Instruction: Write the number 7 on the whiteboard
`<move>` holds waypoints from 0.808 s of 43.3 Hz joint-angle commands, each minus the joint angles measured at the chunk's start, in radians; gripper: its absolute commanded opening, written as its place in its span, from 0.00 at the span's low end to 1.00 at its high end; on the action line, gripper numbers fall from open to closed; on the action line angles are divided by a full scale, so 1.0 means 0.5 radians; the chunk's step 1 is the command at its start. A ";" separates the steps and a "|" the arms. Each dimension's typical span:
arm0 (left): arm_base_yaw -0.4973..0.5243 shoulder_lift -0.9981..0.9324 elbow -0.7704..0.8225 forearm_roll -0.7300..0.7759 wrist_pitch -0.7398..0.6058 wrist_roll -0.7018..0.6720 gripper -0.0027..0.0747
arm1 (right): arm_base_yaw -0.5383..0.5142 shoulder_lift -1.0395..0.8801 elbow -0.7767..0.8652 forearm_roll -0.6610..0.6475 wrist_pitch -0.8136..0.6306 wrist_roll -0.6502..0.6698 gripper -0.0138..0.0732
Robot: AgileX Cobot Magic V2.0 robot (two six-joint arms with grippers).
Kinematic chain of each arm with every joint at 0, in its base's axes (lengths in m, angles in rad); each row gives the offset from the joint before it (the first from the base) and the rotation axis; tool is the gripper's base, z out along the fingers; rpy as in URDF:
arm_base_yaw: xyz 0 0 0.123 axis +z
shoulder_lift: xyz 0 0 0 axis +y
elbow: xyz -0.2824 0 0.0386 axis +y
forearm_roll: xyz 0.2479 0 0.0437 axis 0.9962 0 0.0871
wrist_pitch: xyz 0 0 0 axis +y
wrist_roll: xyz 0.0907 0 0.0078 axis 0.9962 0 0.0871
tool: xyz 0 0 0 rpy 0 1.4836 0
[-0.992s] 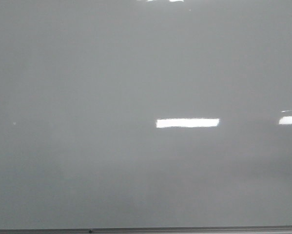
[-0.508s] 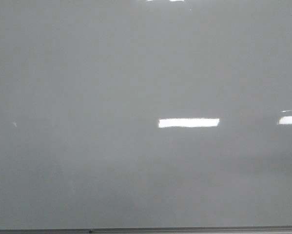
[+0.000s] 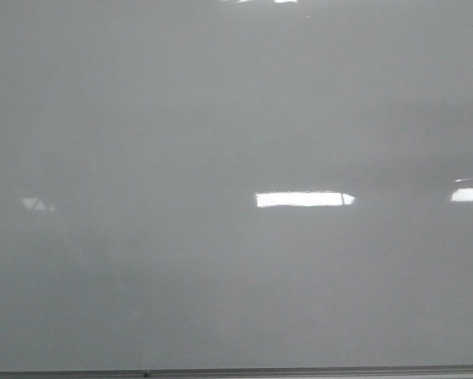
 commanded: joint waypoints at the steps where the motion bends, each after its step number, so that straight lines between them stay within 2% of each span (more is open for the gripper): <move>1: -0.005 0.191 -0.106 -0.016 -0.123 -0.019 0.01 | 0.001 0.180 -0.117 0.011 -0.100 0.000 0.09; 9: -0.005 0.267 -0.109 -0.016 -0.128 -0.019 0.01 | 0.001 0.236 -0.115 0.011 -0.099 0.000 0.10; 13: -0.005 0.267 -0.109 -0.016 -0.128 -0.019 0.07 | 0.001 0.236 -0.115 0.011 -0.101 0.000 0.19; 16: -0.005 0.267 -0.109 -0.016 -0.128 -0.019 0.21 | 0.001 0.236 -0.115 0.011 -0.103 0.000 0.35; 19: -0.005 0.267 -0.109 -0.016 -0.128 -0.019 0.42 | 0.001 0.236 -0.115 0.011 -0.101 0.000 0.56; 20: -0.005 0.267 -0.109 -0.016 -0.128 -0.019 0.52 | 0.001 0.236 -0.115 0.011 -0.099 0.000 0.64; 22: -0.005 0.267 -0.109 -0.016 -0.132 -0.019 0.64 | 0.001 0.236 -0.115 0.011 -0.099 0.000 0.72; 23: -0.005 0.267 -0.109 -0.016 -0.141 -0.019 0.75 | 0.001 0.236 -0.115 0.011 -0.099 0.000 0.79; 25: -0.005 0.267 -0.109 -0.016 -0.149 -0.019 0.85 | 0.001 0.236 -0.115 0.011 -0.099 0.000 0.85; 28: -0.005 0.267 -0.109 -0.050 -0.183 -0.019 0.91 | 0.001 0.236 -0.115 0.011 -0.099 0.000 0.89; 31: -0.005 0.267 -0.106 -0.240 -0.183 -0.019 0.91 | 0.001 0.236 -0.115 0.011 -0.102 0.000 0.89; 35: -0.005 0.337 -0.106 -0.781 -0.183 -0.019 0.89 | 0.001 0.236 -0.115 0.011 -0.110 0.000 0.89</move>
